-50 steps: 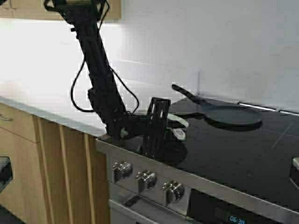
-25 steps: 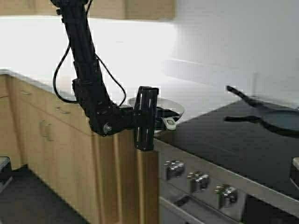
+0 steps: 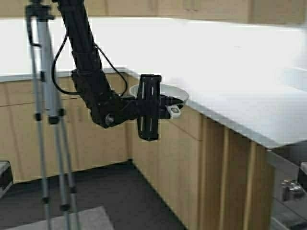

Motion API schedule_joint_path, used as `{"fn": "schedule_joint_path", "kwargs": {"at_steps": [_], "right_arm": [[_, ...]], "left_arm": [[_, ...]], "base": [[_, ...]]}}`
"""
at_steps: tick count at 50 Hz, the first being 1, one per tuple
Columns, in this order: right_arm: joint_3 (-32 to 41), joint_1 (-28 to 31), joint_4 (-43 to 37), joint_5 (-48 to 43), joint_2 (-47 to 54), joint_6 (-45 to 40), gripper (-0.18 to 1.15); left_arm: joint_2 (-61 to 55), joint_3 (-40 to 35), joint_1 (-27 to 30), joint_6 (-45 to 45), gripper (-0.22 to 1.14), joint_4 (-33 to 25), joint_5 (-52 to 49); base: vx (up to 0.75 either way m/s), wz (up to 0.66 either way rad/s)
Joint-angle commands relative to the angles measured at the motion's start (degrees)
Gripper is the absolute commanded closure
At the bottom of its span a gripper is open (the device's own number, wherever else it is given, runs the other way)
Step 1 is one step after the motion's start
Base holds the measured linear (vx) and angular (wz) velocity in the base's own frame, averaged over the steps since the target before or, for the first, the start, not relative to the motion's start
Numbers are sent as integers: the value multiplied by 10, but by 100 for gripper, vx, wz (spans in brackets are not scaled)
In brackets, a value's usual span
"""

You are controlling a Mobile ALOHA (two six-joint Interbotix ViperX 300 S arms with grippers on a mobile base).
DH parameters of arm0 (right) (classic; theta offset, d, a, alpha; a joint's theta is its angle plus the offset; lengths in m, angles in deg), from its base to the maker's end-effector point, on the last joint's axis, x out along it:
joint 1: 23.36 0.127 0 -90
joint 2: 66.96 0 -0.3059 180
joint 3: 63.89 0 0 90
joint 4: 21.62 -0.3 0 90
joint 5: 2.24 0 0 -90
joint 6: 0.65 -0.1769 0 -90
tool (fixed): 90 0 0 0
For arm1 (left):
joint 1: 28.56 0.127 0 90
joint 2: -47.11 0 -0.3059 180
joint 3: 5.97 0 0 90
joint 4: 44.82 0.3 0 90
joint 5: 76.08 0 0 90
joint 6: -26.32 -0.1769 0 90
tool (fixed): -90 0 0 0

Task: Wash the pan

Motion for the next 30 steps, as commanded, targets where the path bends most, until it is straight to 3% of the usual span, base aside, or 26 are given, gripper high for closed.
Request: {"fn": "schedule_joint_path", "kwargs": {"at_steps": [1,23,30], "right_arm": [[10,7,0,0,3,0,90],[5,13,0,0,6,-1,90],[0,43,-2,0,6,0,90]], "left_arm": [[36,11,-6,-12,89,3,11],[32,29,-6,-39,89,2,11],[34,30,-5,-39,89,2,11]], "base": [[2,56],[3,52],[3,65]]}}
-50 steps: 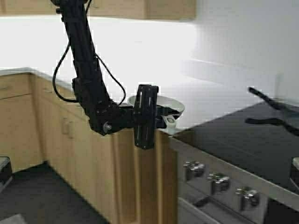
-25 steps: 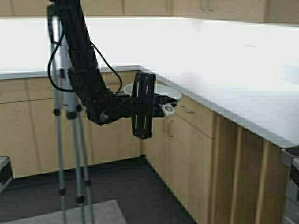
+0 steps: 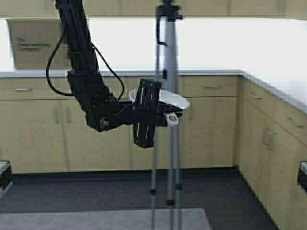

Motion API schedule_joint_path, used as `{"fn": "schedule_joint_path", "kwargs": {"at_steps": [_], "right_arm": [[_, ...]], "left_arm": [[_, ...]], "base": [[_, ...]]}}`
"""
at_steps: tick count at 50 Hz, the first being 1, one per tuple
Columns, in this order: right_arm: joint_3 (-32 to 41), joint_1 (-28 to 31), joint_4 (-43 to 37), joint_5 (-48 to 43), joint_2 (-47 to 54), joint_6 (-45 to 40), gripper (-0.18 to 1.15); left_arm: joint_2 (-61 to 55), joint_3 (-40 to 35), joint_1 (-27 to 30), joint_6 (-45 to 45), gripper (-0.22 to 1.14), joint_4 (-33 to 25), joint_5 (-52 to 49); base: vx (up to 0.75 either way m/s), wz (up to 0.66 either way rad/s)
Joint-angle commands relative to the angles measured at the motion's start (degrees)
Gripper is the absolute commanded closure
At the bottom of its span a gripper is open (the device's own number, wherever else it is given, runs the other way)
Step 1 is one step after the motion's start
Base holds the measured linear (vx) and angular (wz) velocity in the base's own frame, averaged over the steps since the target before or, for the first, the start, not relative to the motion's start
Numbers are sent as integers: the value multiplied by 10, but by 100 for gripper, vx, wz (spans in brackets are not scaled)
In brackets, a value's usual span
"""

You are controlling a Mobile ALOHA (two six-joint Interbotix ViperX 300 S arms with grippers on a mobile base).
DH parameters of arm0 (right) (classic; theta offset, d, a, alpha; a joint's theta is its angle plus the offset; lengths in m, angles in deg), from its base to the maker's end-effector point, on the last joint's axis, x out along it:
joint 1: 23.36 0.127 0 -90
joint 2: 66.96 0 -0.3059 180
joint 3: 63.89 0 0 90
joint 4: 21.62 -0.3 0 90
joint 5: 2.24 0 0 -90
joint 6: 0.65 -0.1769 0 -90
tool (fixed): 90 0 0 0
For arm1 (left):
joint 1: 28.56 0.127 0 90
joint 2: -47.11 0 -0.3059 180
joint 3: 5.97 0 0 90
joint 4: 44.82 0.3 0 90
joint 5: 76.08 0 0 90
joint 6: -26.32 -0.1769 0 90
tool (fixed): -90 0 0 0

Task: Wash the pan

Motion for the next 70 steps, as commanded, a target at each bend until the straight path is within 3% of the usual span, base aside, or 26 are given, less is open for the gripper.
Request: {"fn": "schedule_joint_path", "kwargs": {"at_steps": [1,48,70], "right_arm": [[4,25,0,-2,3,2,90],[1,27,0,-6,3,0,90],[-9,27,-2,-6,0,1,90]], "left_arm": [[30,-4,3,-11,89,-2,10],[43,9,3,-7,89,4,18],[43,-30,9,10,89,33,11]], "base": [[3,67],[6,75],[11,60]]}}
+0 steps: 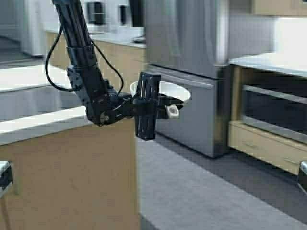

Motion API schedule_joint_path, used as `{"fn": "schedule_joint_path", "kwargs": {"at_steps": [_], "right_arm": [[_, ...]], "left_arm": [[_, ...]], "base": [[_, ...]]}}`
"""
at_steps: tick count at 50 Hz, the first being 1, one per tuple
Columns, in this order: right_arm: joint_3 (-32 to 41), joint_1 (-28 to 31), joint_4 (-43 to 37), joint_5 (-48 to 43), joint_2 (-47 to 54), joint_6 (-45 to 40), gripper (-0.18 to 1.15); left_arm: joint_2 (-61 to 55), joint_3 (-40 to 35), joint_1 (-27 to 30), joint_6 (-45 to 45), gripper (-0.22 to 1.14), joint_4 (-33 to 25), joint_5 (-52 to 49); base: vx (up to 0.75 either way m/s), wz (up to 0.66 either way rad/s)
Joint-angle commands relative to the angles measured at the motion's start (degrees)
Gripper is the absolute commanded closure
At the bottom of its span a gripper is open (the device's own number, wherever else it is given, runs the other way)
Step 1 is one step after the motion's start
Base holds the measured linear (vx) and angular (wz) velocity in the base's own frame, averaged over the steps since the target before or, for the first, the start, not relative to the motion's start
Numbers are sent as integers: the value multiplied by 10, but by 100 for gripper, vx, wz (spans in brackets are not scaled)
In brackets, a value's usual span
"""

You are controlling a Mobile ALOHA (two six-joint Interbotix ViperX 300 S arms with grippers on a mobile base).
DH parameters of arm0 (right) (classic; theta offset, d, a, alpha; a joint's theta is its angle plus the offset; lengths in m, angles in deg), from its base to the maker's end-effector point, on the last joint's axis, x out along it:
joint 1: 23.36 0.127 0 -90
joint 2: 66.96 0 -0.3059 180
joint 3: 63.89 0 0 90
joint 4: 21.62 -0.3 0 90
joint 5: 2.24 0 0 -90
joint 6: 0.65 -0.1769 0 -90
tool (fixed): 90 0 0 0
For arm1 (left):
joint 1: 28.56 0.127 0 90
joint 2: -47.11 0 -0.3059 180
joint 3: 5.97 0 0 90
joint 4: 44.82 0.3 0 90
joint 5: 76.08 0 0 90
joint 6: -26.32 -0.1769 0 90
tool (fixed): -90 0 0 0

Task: Wash the pan

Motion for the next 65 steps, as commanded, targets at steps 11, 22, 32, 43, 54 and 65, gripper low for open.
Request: {"fn": "schedule_joint_path", "kwargs": {"at_steps": [11,22,32,43,54,65], "right_arm": [[4,0,-2,-5,4,0,90],[2,0,-2,1,8,0,90],[4,3,-2,5,11,-2,90],[9,10,-3,5,12,-2,90],[6,10,-2,5,13,-1,90],[0,10,-4,4,15,-2,90]], "left_arm": [[28,-12,4,3,89,22,3],[25,-17,4,4,89,31,2],[29,-7,11,8,89,33,3],[25,16,37,8,89,33,9],[12,18,76,9,89,37,16],[-13,-6,123,16,89,39,16]], "base": [[12,50],[12,46],[13,50],[14,38],[17,28],[22,22]]}}
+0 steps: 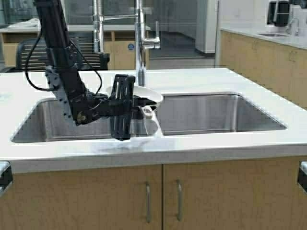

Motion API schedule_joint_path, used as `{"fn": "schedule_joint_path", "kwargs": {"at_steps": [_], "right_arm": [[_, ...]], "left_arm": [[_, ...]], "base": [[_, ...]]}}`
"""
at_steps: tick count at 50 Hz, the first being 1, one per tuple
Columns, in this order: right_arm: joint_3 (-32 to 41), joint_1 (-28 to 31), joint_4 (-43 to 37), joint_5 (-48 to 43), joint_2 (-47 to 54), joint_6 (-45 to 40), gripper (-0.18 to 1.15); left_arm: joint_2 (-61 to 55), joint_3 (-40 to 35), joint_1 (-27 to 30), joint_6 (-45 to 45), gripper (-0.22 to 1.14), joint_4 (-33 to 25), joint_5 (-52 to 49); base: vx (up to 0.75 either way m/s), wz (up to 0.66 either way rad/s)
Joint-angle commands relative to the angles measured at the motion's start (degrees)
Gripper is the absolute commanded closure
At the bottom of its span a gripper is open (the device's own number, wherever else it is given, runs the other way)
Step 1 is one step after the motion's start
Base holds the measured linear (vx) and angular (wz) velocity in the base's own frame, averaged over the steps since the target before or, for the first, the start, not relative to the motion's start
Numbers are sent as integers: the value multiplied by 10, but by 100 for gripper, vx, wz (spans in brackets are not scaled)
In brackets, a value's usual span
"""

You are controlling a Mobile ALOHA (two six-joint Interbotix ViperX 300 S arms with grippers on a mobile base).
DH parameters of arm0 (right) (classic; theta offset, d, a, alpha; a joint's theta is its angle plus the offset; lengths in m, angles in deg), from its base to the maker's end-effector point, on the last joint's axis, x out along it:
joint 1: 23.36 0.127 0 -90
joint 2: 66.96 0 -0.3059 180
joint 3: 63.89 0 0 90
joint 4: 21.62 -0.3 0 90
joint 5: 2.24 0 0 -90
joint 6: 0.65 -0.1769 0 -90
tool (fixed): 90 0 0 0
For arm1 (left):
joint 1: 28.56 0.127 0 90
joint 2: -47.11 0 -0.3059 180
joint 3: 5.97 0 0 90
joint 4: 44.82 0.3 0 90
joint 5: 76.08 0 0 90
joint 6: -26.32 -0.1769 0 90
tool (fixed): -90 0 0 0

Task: Wash the pan

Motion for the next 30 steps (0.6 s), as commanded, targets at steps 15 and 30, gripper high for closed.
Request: {"fn": "schedule_joint_path", "kwargs": {"at_steps": [15,30], "right_arm": [[5,1,-5,-10,23,1,90],[4,1,-5,-10,24,-1,90]], "left_arm": [[-18,-76,37,40,89,21,9],[33,4,36,35,89,43,10]], "base": [[23,13],[20,11]]}}
